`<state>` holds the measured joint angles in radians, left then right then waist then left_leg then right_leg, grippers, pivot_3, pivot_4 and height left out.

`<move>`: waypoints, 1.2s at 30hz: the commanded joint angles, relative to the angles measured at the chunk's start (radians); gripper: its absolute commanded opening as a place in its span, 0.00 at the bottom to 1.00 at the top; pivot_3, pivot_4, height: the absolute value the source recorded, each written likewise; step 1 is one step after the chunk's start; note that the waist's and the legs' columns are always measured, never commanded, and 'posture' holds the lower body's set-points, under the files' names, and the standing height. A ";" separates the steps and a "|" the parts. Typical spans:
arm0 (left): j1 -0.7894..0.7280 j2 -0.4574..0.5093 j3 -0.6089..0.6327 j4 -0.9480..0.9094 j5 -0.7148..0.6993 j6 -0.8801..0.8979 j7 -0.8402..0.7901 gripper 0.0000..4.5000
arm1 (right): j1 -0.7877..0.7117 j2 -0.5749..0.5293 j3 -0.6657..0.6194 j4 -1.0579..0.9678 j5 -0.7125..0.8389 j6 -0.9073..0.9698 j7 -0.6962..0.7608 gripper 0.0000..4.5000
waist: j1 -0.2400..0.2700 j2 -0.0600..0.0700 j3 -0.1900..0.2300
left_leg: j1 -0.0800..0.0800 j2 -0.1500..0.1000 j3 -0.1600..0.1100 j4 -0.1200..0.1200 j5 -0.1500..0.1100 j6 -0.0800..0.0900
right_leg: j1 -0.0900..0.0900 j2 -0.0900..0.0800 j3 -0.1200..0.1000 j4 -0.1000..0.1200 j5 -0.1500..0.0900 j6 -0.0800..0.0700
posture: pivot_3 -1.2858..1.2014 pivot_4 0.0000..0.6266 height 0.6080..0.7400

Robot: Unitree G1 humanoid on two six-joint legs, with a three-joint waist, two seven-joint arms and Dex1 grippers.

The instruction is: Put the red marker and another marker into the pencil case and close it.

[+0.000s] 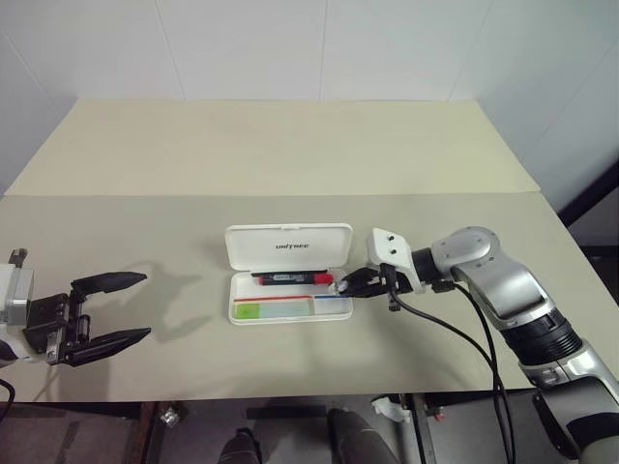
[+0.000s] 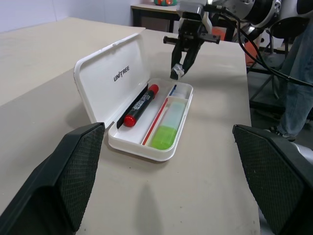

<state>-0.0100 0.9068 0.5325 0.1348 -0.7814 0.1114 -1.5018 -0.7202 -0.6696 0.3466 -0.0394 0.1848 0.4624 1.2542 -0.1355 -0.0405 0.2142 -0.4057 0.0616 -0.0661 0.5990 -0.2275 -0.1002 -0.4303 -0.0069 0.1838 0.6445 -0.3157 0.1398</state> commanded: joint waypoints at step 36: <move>-0.215 -0.039 -0.071 0.069 0.046 -0.051 0.032 1.00 | 0.033 0.034 -0.242 0.038 0.186 -0.151 0.062 1.00 | 0.003 0.000 0.000 | 0.000 0.000 0.000 0.008 0.000 0.000 | 0.003 0.000 -0.001 0.003 0.001 0.002 | 0.52 0.24 1.00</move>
<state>-0.1951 0.8692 0.4657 0.1868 -0.7551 0.0697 -1.4882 -0.6970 -0.6291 0.1483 -0.0179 0.3344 0.3708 1.2790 -0.1330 -0.0408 0.2140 -0.4057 0.0616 -0.0662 0.6077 -0.2276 -0.1002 -0.4267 -0.0066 0.1830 0.6480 -0.3144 0.1421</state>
